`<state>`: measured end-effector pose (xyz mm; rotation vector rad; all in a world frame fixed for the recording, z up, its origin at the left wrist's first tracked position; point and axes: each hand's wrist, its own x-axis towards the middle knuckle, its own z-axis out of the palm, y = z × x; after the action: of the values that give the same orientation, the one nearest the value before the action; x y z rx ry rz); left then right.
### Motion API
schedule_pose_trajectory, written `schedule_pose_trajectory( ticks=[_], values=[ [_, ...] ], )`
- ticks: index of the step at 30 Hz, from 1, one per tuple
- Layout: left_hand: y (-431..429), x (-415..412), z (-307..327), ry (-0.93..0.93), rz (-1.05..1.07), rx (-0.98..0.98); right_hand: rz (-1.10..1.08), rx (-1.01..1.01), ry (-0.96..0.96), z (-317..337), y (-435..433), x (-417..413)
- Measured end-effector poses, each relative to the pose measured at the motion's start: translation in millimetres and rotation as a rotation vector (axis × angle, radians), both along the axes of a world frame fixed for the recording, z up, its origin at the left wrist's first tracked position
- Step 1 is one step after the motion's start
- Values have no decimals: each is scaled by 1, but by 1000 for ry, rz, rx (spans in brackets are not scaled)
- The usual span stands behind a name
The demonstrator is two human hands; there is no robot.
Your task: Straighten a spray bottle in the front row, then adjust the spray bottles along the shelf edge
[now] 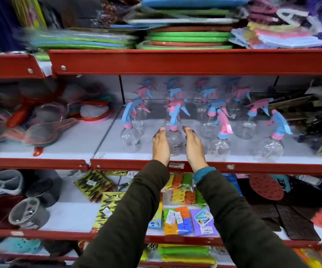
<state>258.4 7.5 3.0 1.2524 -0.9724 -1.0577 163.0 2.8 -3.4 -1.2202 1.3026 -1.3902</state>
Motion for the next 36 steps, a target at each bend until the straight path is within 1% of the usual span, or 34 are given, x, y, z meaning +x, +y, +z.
schedule_pose_trajectory(
  ticks=[2, 4, 9, 16, 18, 20, 23, 25, 26, 28, 31, 33, 36],
  values=[
    [-7, 7, 1, 10, -112, 33, 16, 12, -25, 0, -2, 5],
    [-4, 14, -2, 5, -167, 31, 16, -4, -33, -4, 1, 7],
    [11, 27, -11, -44, -219, 38, 11, -44, -57, -13, 15, 7],
    [22, 26, -17, -25, -203, 4, 32, -92, 9, -12, 28, 5],
    [26, 26, -15, -15, -209, -22, -1, -118, 39, -12, 33, 6],
    [34, 28, -16, -11, -200, -73, -114, -212, 98, -13, 41, 8],
    [47, 39, -21, 42, -104, -188, -271, -439, 193, -11, 57, 17],
    [51, 52, -22, 91, -31, -254, -250, -537, 238, -9, 64, 31],
    [52, 59, -22, 101, 10, -283, -208, -545, 243, -9, 66, 40],
    [52, 73, -22, 110, 123, -327, -91, -468, 204, -13, 66, 60],
    [43, 101, -22, 117, 273, -308, 45, -236, 107, -18, 51, 96],
    [26, 119, -18, 80, 266, -228, 73, -135, 87, -15, 34, 115],
    [-2, 137, -6, 19, 146, -55, 72, -34, 63, -8, 10, 135]
  ],
)
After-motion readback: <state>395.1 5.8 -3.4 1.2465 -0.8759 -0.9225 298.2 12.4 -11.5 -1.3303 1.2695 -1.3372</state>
